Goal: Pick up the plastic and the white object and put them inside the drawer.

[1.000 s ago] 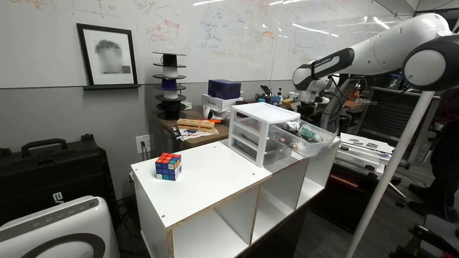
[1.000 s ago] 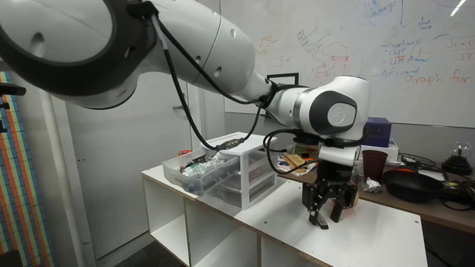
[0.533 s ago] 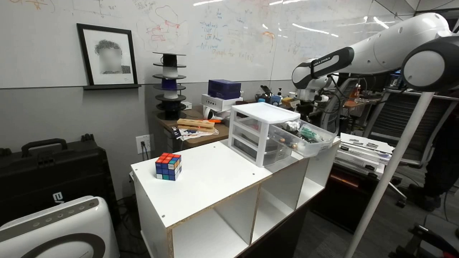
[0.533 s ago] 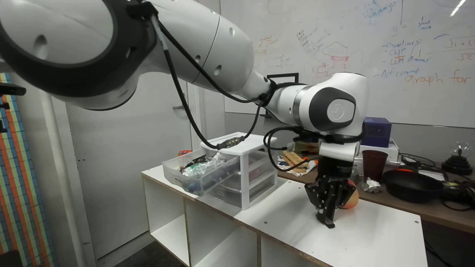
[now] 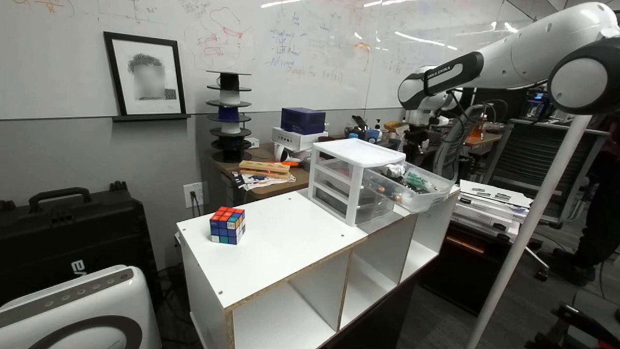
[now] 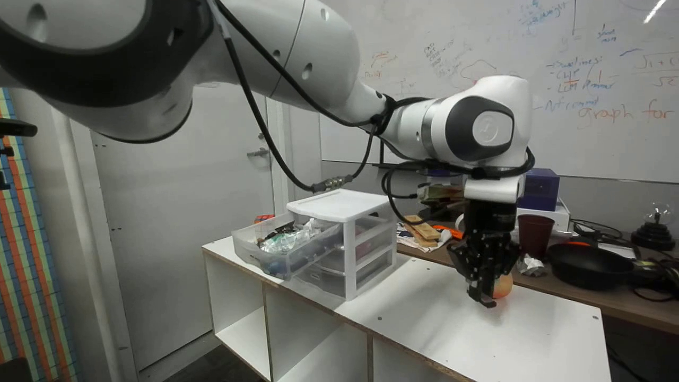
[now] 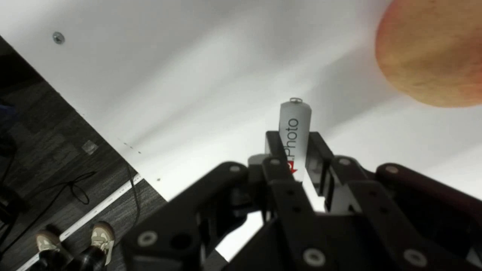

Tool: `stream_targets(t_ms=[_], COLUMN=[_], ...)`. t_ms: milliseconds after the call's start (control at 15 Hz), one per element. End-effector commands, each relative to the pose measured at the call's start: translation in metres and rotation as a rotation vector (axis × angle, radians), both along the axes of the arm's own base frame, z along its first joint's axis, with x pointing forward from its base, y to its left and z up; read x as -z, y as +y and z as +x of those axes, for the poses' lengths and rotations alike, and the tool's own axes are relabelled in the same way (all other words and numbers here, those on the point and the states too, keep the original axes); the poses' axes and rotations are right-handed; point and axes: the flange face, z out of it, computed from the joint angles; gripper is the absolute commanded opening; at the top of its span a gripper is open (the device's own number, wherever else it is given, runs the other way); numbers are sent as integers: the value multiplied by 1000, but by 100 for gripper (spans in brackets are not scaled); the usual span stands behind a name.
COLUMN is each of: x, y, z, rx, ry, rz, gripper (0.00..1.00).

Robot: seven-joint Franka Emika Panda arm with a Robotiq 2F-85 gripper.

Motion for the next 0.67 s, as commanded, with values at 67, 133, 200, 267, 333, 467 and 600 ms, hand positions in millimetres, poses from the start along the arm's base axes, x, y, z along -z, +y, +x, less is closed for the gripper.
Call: stream_targets(t_ms=[67,133,200,267,333,467,600], x=[-94,-110,-124,-137,-147,-161,-168], y=[14,20,29,36,44,67,89], z=[-14,-18,-23,-27,-32,-42,-54], rx=[-17,-32,-52,-72,-103,-196,-291], ry=[-50,-59,-62,-71,-70,-46,-19], rz=[-48,-53,-58,-73,-77,-86,-88], gripper=[5,5,5,5,5,5,5])
